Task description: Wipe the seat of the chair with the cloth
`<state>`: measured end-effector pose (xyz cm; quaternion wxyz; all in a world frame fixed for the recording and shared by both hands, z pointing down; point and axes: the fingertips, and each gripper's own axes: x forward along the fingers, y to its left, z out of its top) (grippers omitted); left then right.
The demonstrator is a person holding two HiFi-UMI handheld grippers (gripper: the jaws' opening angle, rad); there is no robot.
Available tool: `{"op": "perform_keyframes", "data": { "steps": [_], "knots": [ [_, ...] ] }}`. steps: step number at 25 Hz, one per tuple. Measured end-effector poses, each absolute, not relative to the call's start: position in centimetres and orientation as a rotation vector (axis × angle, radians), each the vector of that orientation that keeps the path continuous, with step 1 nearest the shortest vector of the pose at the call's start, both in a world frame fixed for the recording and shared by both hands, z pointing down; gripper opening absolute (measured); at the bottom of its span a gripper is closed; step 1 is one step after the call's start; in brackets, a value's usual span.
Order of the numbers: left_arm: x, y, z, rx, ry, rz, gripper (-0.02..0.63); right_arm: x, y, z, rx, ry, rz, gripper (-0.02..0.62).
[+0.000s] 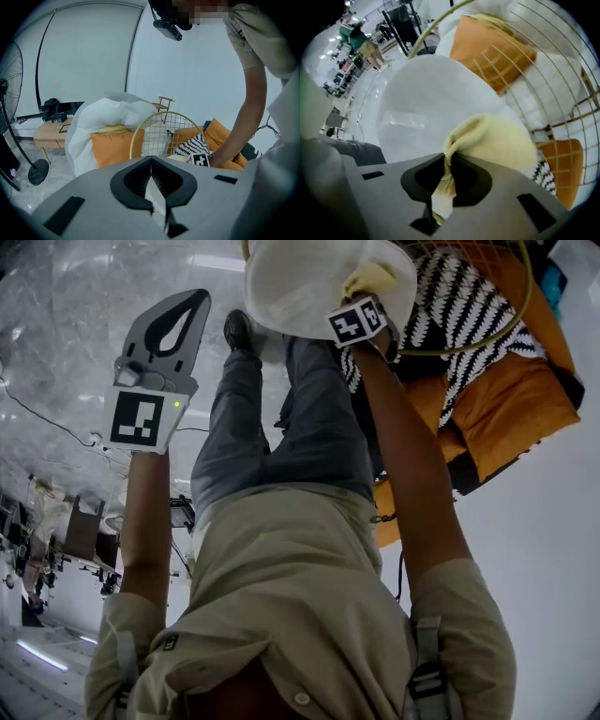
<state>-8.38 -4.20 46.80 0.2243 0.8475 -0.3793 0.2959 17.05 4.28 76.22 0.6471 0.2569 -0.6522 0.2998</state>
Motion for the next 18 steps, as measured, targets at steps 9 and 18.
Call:
{"op": "perform_keyframes", "data": {
  "steps": [9,18],
  "knots": [
    [-9.3,-3.6,47.8,2.309,-1.062,0.813,0.017,-7.5,9.2,72.9,0.252,-1.822,0.663,0.054],
    [-9.2,-3.8,47.6,2.316,-1.055,0.81,0.017,4.0,9.0,75.0,0.313,-1.679,0.664,0.052]
  ]
}}
